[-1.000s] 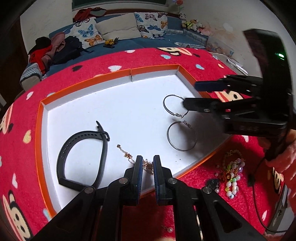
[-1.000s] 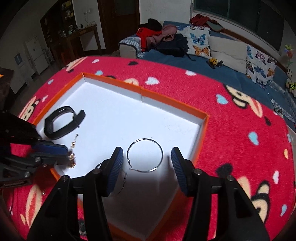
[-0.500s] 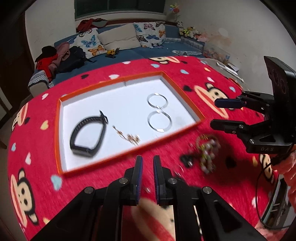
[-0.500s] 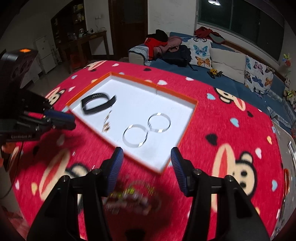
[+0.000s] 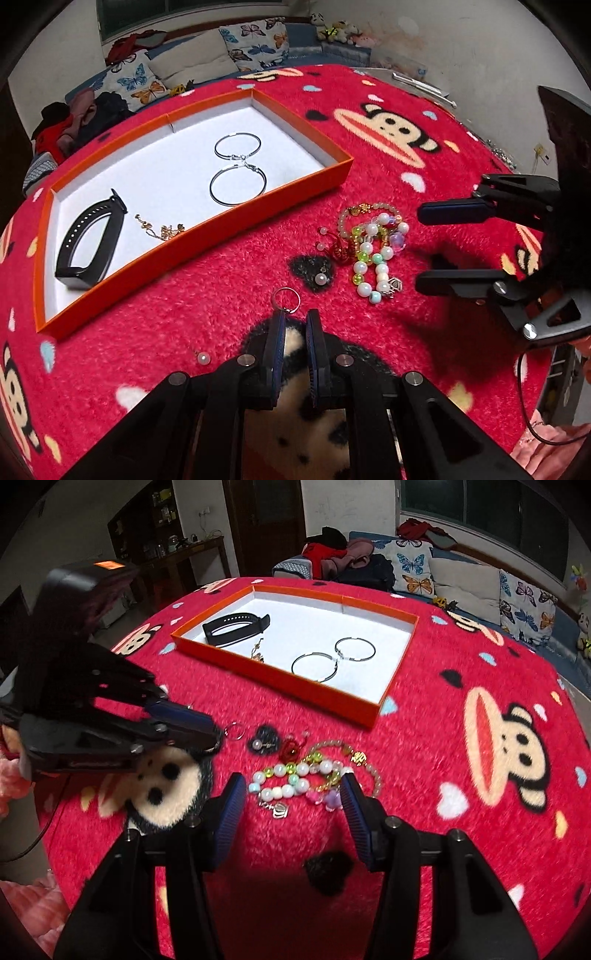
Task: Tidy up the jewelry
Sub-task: 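Grasp the small silver ring with the left tool while the right tool reaches the red knotted earring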
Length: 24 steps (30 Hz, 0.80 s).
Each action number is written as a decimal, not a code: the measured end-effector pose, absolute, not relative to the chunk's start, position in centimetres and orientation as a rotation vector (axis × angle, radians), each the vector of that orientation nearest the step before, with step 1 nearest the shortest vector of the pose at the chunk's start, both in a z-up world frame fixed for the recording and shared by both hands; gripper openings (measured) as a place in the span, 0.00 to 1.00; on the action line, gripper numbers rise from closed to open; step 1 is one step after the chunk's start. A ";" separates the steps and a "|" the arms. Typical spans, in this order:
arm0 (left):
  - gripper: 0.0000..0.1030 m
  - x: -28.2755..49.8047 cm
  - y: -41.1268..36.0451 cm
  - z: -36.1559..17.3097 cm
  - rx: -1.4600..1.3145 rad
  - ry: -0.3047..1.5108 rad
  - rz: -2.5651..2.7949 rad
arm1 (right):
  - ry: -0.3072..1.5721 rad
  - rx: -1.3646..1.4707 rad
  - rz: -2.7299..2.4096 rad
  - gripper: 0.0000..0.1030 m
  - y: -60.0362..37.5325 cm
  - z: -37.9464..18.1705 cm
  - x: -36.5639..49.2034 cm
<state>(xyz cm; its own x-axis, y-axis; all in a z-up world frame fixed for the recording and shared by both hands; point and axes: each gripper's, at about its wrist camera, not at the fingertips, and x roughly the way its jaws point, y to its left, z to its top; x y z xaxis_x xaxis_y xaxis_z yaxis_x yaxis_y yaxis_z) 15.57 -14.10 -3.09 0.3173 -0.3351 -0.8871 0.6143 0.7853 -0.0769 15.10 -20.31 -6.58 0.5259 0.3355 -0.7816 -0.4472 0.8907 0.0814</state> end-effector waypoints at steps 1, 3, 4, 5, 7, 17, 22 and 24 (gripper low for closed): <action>0.13 15.8 -14.1 -3.3 0.300 1.083 -0.634 | 0.902 -0.133 0.473 0.51 -20.3 -6.6 15.1; 0.13 16.2 -14.1 -3.7 0.303 1.091 -0.630 | 0.900 -0.121 0.482 0.51 -20.4 -6.7 15.2; 0.13 16.4 -14.1 -3.9 0.300 1.095 -0.629 | 0.900 -0.118 0.483 0.51 -20.4 -6.7 15.2; 0.13 16.5 -14.0 -3.9 0.293 1.096 -0.632 | 0.899 -0.114 0.485 0.51 -20.4 -6.8 15.3; 0.25 16.8 -14.1 -4.0 0.287 1.096 -0.635 | 0.901 -0.108 0.488 0.51 -20.4 -6.9 15.4; 0.49 16.6 -14.4 -4.1 0.331 1.035 -0.634 | 0.909 -0.102 0.484 0.51 -20.6 -7.3 15.8; 0.37 16.7 -14.9 -4.0 0.366 1.014 -0.653 | 0.910 -0.098 0.479 0.51 -20.7 -7.4 16.2; 0.34 16.6 -15.2 -4.1 0.388 1.006 -0.658 | 0.911 -0.099 0.481 0.51 -20.7 -7.4 16.4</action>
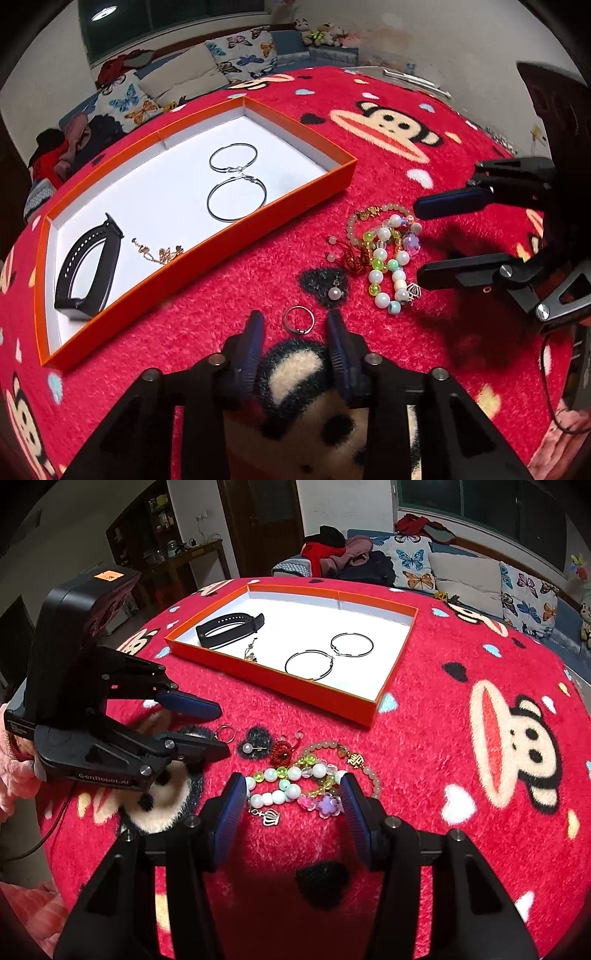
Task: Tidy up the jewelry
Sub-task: 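Grasp the small silver ring with the left tool while the right tool reaches the red knotted earring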
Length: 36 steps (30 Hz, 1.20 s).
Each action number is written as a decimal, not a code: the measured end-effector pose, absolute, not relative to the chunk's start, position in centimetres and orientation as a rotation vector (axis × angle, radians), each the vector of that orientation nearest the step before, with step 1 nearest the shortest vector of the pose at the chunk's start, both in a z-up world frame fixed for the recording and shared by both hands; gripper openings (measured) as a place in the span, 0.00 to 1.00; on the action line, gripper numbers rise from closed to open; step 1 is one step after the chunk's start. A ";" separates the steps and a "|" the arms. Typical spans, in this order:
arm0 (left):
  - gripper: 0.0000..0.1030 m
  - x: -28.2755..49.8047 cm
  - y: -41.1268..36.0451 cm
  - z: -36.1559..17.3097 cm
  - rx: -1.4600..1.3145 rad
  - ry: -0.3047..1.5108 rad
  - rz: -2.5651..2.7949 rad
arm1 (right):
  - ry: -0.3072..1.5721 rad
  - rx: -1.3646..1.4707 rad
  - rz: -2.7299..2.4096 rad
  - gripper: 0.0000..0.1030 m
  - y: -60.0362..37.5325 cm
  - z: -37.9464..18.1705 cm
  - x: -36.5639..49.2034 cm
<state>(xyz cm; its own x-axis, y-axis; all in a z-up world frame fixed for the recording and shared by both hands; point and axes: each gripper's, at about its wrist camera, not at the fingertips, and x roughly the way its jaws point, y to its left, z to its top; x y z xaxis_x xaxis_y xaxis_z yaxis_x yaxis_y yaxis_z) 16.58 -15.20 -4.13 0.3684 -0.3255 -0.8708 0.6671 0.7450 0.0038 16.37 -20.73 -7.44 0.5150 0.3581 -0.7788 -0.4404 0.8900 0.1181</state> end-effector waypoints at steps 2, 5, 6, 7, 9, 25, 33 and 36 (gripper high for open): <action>0.30 16.4 -15.5 -4.2 0.410 0.992 -0.661 | 0.912 -0.100 0.484 0.51 -20.7 -7.5 16.5; 0.26 16.3 -15.7 -4.3 0.426 0.980 -0.668 | 0.916 -0.101 0.491 0.49 -20.6 -7.5 16.8; 0.25 16.2 -15.7 -4.3 0.428 0.978 -0.669 | 0.918 -0.100 0.495 0.48 -20.6 -7.6 17.0; 0.23 16.2 -15.7 -4.3 0.430 0.974 -0.668 | 0.919 -0.100 0.498 0.47 -20.5 -7.6 17.1; 0.18 16.2 -15.6 -4.3 0.427 0.973 -0.667 | 0.922 -0.100 0.505 0.45 -20.3 -7.7 17.2; 0.18 16.4 -13.2 -3.0 0.311 0.955 -0.651 | 0.948 -0.223 0.555 0.33 -17.2 -8.9 19.4; 0.18 16.6 -12.1 -1.8 0.275 0.937 -0.642 | 0.955 -0.282 0.539 0.16 -16.7 -9.3 19.1; 0.18 16.8 -11.8 -1.1 0.268 0.925 -0.636 | 0.946 -0.270 0.535 0.15 -17.0 -8.9 18.9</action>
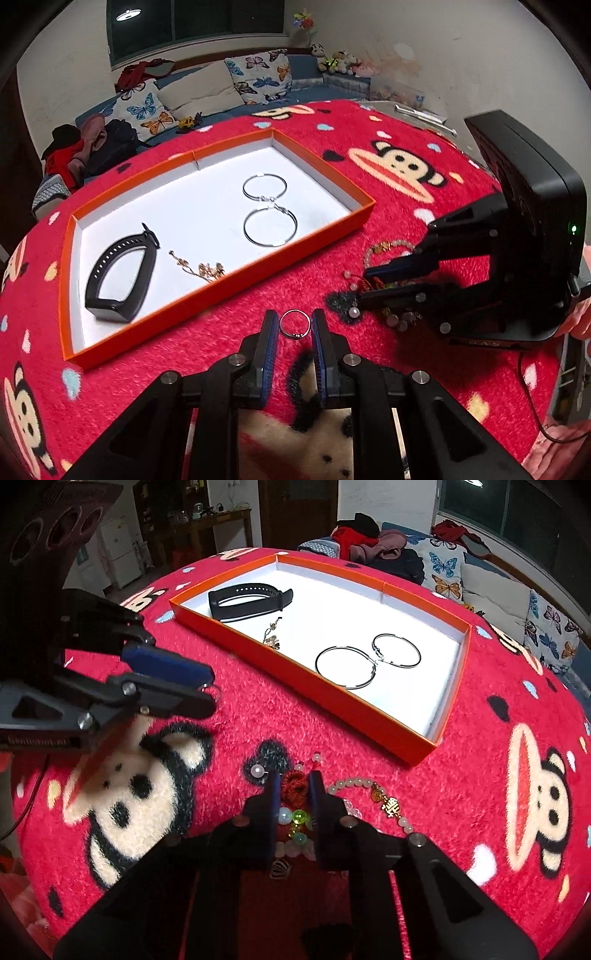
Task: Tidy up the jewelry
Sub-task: 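Grasp the small silver ring with the left tool while the right tool reaches the red knotted earring, then carry the ring into the tray with the left tool while the right tool drops the red earring there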
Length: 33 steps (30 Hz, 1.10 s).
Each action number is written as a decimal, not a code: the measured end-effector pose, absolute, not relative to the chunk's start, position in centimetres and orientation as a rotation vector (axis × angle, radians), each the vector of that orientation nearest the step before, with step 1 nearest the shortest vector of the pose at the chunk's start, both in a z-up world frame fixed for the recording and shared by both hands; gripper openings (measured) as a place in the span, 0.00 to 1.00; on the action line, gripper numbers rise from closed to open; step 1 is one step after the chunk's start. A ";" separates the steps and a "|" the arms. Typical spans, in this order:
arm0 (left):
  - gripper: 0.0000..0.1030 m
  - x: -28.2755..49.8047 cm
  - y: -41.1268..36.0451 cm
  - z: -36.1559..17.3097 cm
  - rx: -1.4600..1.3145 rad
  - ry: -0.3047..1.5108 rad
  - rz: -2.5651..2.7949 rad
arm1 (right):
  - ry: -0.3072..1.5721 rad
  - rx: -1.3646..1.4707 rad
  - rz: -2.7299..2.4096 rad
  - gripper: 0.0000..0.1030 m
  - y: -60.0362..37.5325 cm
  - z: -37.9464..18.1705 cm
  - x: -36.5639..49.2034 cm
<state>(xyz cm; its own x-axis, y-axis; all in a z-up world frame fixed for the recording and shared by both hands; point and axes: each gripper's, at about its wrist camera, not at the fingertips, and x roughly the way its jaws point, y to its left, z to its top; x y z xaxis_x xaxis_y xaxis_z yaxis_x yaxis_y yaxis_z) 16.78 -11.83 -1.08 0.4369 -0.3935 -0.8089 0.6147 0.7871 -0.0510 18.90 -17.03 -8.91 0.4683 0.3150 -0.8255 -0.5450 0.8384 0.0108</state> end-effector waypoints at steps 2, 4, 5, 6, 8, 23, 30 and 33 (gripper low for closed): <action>0.18 17.0 -11.7 -0.5 0.259 0.916 -0.632 | 0.940 -0.257 0.532 0.15 -17.3 -8.5 18.8; 0.18 17.3 -11.5 0.1 0.254 0.904 -0.629 | 0.925 -0.225 0.530 0.15 -17.9 -7.7 18.8; 0.18 17.5 -11.5 0.6 0.251 0.894 -0.625 | 0.920 -0.208 0.534 0.15 -18.2 -7.2 18.8; 0.18 17.7 -11.4 1.0 0.248 0.888 -0.623 | 0.912 -0.195 0.535 0.15 -18.4 -6.8 18.9; 0.18 18.2 -11.4 1.8 0.241 0.869 -0.619 | 0.885 -0.179 0.527 0.15 -18.7 -5.7 19.2; 0.18 24.4 -13.0 1.7 0.227 0.894 -0.579 | 0.821 -0.082 0.463 0.15 -20.5 -3.5 24.9; 0.18 26.8 -13.0 -0.7 0.212 0.948 -0.565 | 0.868 -0.077 0.459 0.15 -20.2 -5.6 26.5; 0.19 27.3 -13.0 -1.5 0.209 0.963 -0.564 | 0.883 -0.076 0.454 0.15 -20.1 -6.3 26.9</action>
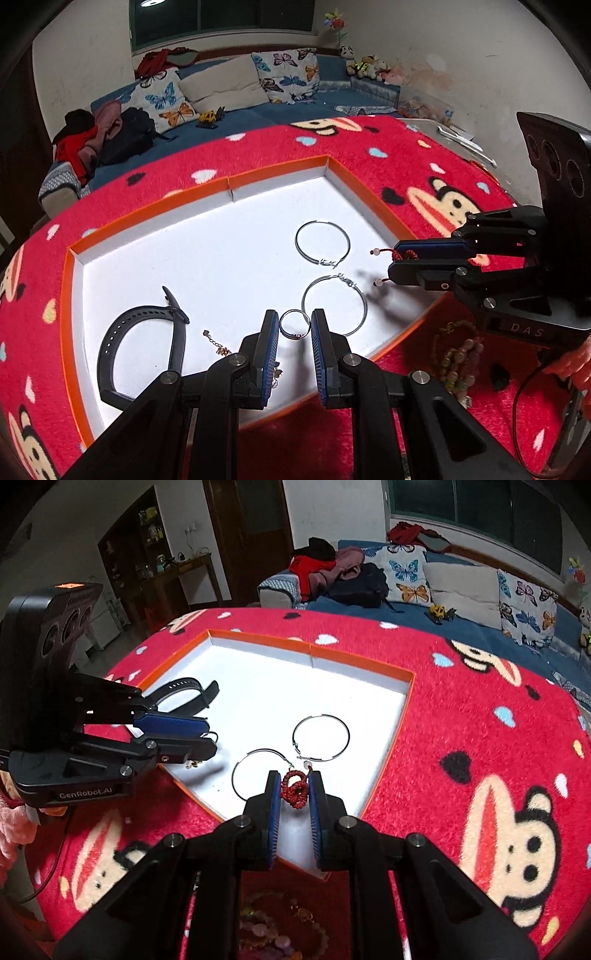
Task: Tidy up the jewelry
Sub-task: 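Carry the ring into the tray with the left tool while the right tool drops the red earring there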
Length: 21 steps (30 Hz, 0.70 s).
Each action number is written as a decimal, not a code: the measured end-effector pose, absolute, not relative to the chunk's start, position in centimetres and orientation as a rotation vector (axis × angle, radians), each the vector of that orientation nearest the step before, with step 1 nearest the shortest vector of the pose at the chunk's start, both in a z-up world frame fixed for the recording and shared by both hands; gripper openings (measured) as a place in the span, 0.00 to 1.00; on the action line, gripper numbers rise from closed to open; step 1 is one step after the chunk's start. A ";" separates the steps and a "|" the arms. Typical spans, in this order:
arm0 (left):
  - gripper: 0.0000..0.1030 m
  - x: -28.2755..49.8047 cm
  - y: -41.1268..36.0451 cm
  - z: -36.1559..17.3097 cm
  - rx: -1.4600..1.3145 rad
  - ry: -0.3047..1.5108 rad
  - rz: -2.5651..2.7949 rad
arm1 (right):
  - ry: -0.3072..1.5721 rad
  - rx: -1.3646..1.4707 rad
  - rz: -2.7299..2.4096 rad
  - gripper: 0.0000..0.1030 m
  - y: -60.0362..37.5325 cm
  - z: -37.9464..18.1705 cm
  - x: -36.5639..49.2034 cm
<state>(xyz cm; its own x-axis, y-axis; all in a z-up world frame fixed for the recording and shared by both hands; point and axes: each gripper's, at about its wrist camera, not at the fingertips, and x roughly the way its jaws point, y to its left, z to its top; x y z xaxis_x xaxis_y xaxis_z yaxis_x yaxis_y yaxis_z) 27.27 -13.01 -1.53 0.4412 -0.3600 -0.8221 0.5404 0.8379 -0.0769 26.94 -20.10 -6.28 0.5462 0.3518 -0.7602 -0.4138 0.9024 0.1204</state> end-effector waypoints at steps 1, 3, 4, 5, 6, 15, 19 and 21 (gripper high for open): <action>0.19 27.4 -13.0 -1.8 0.209 0.967 -0.564 | 0.889 -0.077 0.453 0.15 -20.1 -6.5 27.1; 0.19 27.7 -13.1 -2.1 0.209 0.974 -0.561 | 0.897 -0.076 0.452 0.15 -20.0 -6.8 27.3; 0.19 27.7 -13.2 -2.3 0.209 0.975 -0.559 | 0.901 -0.076 0.452 0.16 -19.9 -6.9 27.4; 0.19 27.8 -13.3 -2.4 0.212 0.975 -0.557 | 0.905 -0.075 0.453 0.17 -19.9 -7.0 27.5; 0.19 27.8 -13.3 -2.4 0.212 0.975 -0.560 | 0.905 -0.076 0.451 0.17 -19.9 -7.1 27.6; 0.21 28.0 -13.5 -2.7 0.209 0.992 -0.555 | 0.900 -0.065 0.436 0.36 -20.2 -6.8 27.4; 0.24 27.8 -13.3 -2.4 0.198 0.994 -0.545 | 0.890 -0.068 0.426 0.36 -20.8 -6.0 26.7; 0.25 27.4 -13.3 -2.0 0.200 0.986 -0.542 | 0.884 -0.066 0.423 0.36 -21.2 -5.6 26.0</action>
